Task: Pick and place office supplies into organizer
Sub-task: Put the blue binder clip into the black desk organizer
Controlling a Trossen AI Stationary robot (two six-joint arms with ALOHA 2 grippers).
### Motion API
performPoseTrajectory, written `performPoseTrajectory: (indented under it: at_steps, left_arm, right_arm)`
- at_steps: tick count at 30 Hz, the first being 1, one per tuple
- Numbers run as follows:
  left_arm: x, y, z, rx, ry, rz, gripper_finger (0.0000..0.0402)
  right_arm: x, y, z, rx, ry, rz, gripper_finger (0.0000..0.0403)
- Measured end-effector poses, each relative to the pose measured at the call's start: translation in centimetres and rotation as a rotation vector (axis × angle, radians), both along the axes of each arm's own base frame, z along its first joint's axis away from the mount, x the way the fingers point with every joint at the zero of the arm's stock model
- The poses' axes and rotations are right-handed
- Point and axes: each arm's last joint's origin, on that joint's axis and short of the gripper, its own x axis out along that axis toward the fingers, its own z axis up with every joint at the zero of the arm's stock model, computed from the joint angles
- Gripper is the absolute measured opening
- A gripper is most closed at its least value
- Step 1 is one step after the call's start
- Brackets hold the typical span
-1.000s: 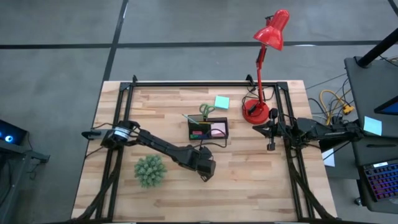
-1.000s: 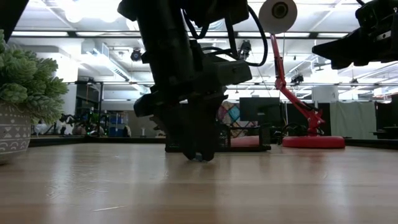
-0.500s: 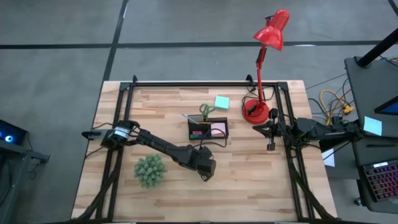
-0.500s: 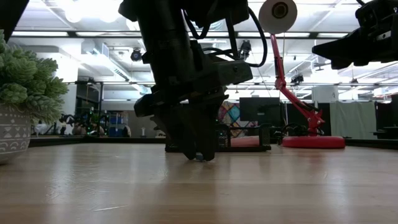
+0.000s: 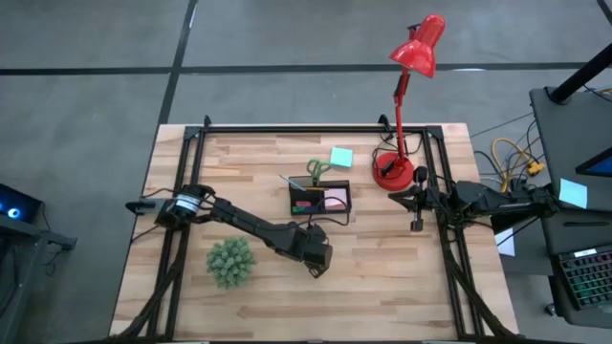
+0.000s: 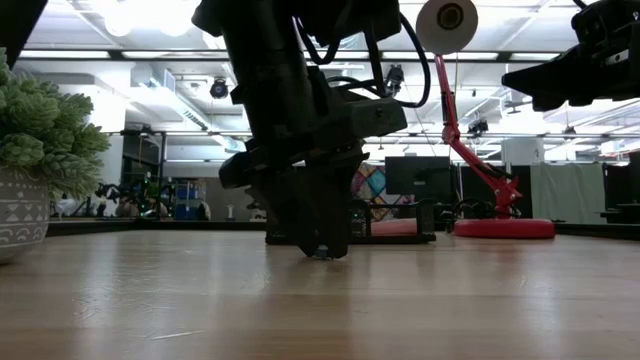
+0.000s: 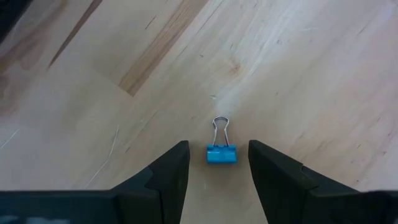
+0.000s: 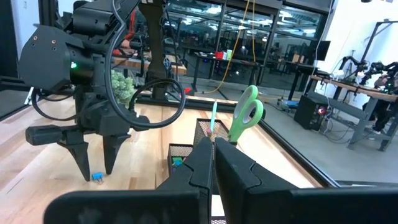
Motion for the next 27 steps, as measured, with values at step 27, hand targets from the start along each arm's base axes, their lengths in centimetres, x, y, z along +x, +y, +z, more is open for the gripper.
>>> performPoseTrajectory:
  at_steps: [27]
  left_arm:
    - [0.05, 0.02, -0.49, 0.044, 0.028, -0.106, 0.0035]
  right_arm:
    - [0.00, 0.00, 0.00, 0.000, 0.000, 0.000, 0.0009]
